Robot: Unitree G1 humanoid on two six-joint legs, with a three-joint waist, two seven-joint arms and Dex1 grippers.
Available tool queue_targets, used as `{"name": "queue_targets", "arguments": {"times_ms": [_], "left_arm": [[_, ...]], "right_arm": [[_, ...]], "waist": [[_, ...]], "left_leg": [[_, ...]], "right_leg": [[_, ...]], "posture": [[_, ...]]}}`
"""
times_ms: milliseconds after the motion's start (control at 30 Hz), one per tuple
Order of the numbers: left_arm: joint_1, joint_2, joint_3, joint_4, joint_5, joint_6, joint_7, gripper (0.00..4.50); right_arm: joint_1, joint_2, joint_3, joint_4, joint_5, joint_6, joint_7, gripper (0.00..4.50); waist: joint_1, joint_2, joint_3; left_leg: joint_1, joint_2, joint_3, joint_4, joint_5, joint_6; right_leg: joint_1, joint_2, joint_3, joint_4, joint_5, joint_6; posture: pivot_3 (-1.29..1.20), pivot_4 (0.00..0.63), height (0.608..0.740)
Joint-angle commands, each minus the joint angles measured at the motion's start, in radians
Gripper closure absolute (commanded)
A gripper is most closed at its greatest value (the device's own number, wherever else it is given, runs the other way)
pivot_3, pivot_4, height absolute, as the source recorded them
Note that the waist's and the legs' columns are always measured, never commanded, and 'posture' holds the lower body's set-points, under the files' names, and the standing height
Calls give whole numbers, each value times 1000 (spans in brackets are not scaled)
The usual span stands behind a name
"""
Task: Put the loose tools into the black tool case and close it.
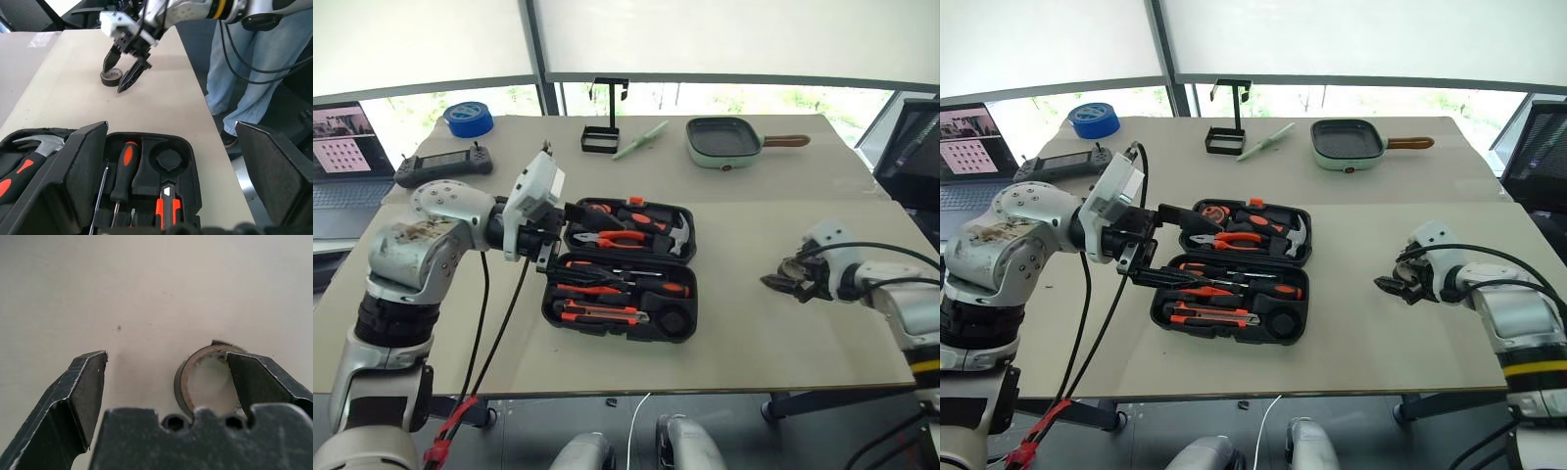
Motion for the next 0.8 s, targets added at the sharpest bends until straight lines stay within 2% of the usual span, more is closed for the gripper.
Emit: {"name": "queue_targets", "arguments": {"times_ms": [33, 100, 467, 533, 600, 800], "left_arm": [[2, 18, 26, -32, -10, -14, 19, 13], [7, 23, 26, -33, -8, -19, 24, 0], [10, 18, 6, -22, 0, -49, 30, 0], [16, 25, -7, -16, 14, -67, 16, 0], [34, 37, -17, -12, 25, -79, -4, 0], [108, 78, -48, 38, 85, -173, -65, 0]], "right_arm": [[-39, 6, 0, 51, -36, -24, 29, 257], [-52, 15, -3, 69, -45, -27, 32, 673], [-26, 52, -57, 51, -58, -107, 9, 4398], [-14, 84, -118, -16, 4, -118, 17, 4454], [12, 93, -143, -153, 85, -90, 93, 4454], [136, 19, -47, -644, 224, -58, 315, 4454]], "waist": [[-3, 0, 0], [-5, 0, 0], [-8, 0, 0], [-9, 0, 0], [-13, 1, 0], [-20, 3, -1]], "left_leg": [[0, 0, 0, 0, 0, 0], [0, 0, 0, 0, 0, 0], [1, 0, 0, 1, 1, -2], [1, 0, 0, 1, 1, -2], [1, 0, 0, 1, 1, -2], [1, 0, -1, 0, 1, -3]], "right_leg": [[0, 0, 0, 0, 0, 0], [0, 0, 0, 0, 0, 0], [0, 0, 0, 1, 0, 0], [0, 0, 0, 1, 0, 0], [0, 0, 0, 2, 0, 0], [-2, 1, -1, 3, 0, -1]], "posture": [[0, 150, 740], [0, 150, 740], [0, 150, 740], [0, 150, 740], [0, 150, 740], [0, 150, 740]]}}
